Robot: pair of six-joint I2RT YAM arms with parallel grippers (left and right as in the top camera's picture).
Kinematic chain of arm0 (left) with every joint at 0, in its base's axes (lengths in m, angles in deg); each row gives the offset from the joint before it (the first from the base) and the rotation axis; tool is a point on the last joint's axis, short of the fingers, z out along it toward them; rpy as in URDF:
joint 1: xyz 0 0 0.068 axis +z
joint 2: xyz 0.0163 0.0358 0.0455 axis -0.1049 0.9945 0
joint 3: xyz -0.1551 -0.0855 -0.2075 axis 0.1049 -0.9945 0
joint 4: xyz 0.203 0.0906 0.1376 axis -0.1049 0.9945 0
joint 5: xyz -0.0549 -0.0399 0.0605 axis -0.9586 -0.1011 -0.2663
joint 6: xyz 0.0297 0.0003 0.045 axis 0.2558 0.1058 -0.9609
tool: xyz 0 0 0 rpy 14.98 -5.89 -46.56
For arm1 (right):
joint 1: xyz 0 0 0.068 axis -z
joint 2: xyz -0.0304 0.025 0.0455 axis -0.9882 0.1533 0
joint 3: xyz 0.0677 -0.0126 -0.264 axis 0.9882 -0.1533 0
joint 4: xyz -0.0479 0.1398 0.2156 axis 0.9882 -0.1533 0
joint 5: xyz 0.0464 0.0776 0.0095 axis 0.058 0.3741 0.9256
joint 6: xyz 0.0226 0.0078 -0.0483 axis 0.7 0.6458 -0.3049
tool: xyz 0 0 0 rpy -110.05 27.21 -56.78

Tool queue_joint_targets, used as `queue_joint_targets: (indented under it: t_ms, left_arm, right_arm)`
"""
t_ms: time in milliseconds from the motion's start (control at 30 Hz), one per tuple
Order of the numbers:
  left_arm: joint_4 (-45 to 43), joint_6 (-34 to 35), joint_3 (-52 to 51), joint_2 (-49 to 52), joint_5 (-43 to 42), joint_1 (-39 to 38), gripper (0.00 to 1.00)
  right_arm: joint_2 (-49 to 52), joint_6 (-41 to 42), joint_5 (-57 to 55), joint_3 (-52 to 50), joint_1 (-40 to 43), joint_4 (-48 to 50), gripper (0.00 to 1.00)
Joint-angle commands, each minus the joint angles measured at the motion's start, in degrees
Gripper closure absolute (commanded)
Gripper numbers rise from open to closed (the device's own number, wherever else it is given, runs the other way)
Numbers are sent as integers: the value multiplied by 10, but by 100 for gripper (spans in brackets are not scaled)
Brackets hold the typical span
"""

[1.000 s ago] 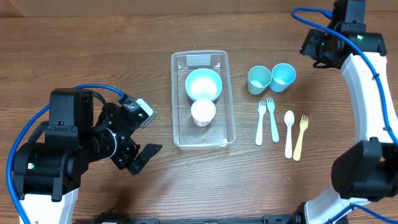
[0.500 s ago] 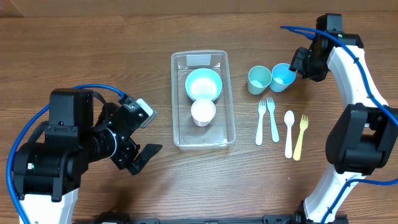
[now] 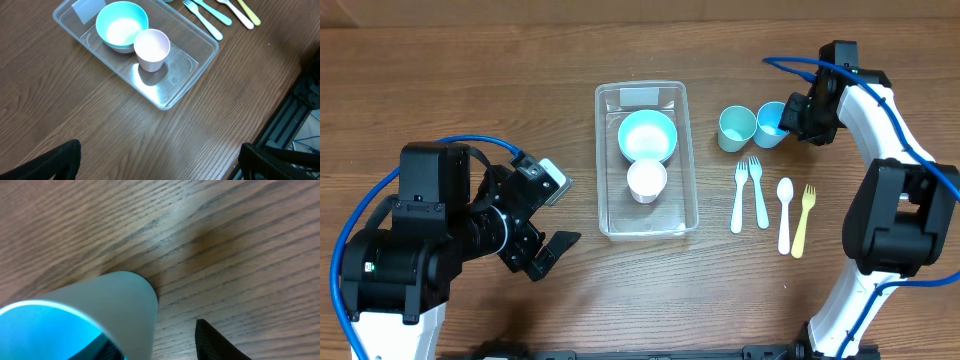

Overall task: Pack container
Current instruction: 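Carry the blue cup into the container and nest it in the pink cup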

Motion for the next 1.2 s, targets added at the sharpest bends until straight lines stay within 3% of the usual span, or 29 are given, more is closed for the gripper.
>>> queue_joint_targets:
  t_ms: [0, 100, 233, 433, 533, 667, 900, 1033, 1167]
  left_arm:
    - [1, -12, 6, 0, -5, 0, 0]
    - [0, -12, 6, 0, -5, 0, 0]
    - [0, -12, 6, 0, -5, 0, 0]
    - [0, -12, 6, 0, -5, 0, 0]
    - [0, -12, 6, 0, -5, 0, 0]
    - [0, -12, 6, 0, -5, 0, 0]
    - [0, -12, 6, 0, -5, 0, 0]
    - [0, -12, 6, 0, -5, 0, 0]
    - [0, -12, 6, 0, -5, 0, 0]
  right_arm:
    - [9, -2, 5, -3, -1, 6, 71]
    - [9, -2, 5, -3, -1, 6, 96]
    - [8, -2, 5, 35, -1, -33, 96]
    - [-58, -2, 5, 226, -14, -212, 96]
    - [-144, -3, 5, 237, -76, -257, 96]
    - [-172, -10, 5, 231, -221, -313, 96]
    - [-171, 55, 13, 103, -385, -274, 96]
    - [-171, 83, -8, 24, -402, -205, 96]
    - [-171, 82, -47, 10, -402, -147, 96]
